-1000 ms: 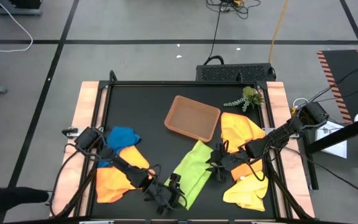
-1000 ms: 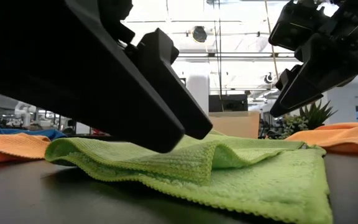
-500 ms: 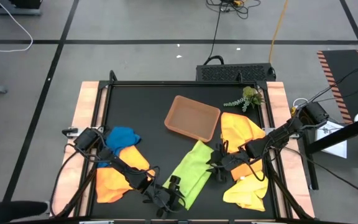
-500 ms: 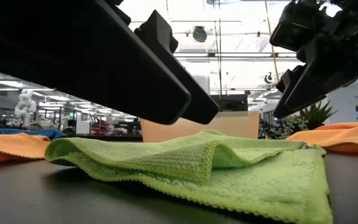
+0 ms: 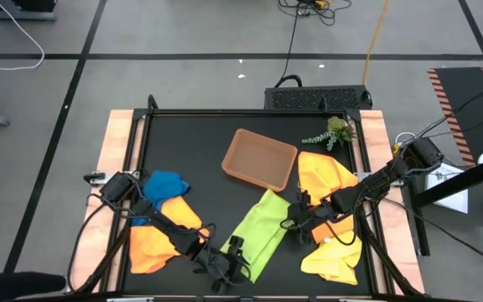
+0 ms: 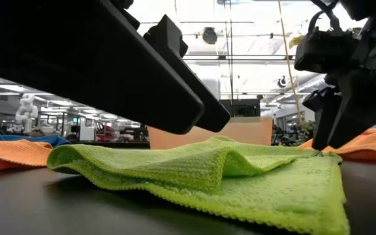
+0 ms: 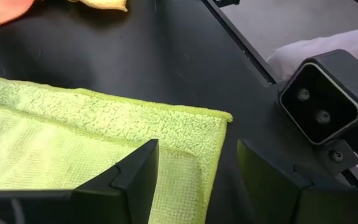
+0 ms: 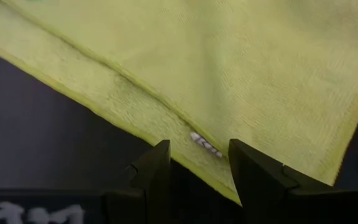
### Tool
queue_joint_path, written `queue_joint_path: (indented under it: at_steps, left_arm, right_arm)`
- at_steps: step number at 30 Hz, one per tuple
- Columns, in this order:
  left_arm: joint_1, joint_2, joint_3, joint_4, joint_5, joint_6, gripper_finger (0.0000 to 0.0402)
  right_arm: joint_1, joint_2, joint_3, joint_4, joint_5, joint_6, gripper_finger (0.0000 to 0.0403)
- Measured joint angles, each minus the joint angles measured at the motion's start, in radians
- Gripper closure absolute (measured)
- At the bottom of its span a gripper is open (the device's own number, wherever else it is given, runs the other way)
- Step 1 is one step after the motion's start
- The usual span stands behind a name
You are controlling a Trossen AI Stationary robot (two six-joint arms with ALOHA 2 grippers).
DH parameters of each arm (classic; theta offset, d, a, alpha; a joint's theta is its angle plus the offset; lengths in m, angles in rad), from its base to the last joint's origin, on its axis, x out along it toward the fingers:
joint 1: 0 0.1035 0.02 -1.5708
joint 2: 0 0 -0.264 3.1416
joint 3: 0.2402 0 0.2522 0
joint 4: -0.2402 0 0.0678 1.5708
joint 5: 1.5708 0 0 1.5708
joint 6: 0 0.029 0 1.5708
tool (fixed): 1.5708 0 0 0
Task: Fold microfiber towels
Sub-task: Fold the green microfiber towel
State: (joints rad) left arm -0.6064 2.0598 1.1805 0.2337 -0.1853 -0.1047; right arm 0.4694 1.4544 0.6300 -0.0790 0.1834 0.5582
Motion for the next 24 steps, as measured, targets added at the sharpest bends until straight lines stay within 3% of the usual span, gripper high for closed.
queue_joint_path:
  at_steps: [24]
  left_arm:
    - [0.012, 0.029, -0.001, -0.048, -0.115, -0.004, 0.0186]
  right_arm:
    - [-0.032, 0.001, 0.000, -0.097, 0.056, -0.047, 0.0245]
